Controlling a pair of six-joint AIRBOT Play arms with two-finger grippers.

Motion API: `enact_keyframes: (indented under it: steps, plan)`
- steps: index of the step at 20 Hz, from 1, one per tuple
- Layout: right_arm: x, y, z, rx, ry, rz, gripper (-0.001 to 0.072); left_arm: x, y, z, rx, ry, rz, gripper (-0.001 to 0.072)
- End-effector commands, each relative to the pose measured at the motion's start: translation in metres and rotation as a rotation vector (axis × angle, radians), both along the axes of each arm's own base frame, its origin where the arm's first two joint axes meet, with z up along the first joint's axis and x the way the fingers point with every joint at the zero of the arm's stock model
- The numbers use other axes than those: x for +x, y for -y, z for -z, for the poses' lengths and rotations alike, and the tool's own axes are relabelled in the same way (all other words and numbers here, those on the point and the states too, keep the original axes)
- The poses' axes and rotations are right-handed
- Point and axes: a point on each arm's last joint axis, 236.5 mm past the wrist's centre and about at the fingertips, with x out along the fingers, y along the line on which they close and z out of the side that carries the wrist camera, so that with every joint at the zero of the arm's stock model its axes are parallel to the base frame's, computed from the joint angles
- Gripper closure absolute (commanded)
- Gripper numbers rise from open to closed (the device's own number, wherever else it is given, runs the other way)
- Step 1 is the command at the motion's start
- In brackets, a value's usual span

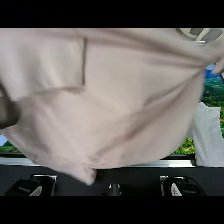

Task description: Fold the shirts.

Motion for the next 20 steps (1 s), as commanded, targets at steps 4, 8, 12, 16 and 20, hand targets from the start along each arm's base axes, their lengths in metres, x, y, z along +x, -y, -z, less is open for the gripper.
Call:
enact_keyframes:
  steps: [4,8,12,16,20]
  plan:
    - [0.076,-0.023,0.254,0.163,-0.574,0.019,0.0685,0.119,0.004,0.289,0.204,-0.669,-0.082,0.0678]
    - [0.154,-0.080,0.304,0.324,-0.458,-0.005,0.0683,0.155,-0.008,0.381,0.121,-0.882,-0.177,0.0678]
    - [0.179,-0.079,0.311,0.369,-0.388,0.039,0.0573,0.155,-0.025,0.427,0.029,-1.036,-0.249,0.0677]
    - [0.161,-0.051,0.300,0.314,-0.467,-0.009,0.0147,0.121,-0.026,0.448,0.062,-1.206,-0.175,0.0026]
    - [0.095,0.036,0.318,0.351,-0.727,0.057,0.0189,0.050,-0.059,0.464,0.128,-1.416,-0.135,0.0288]
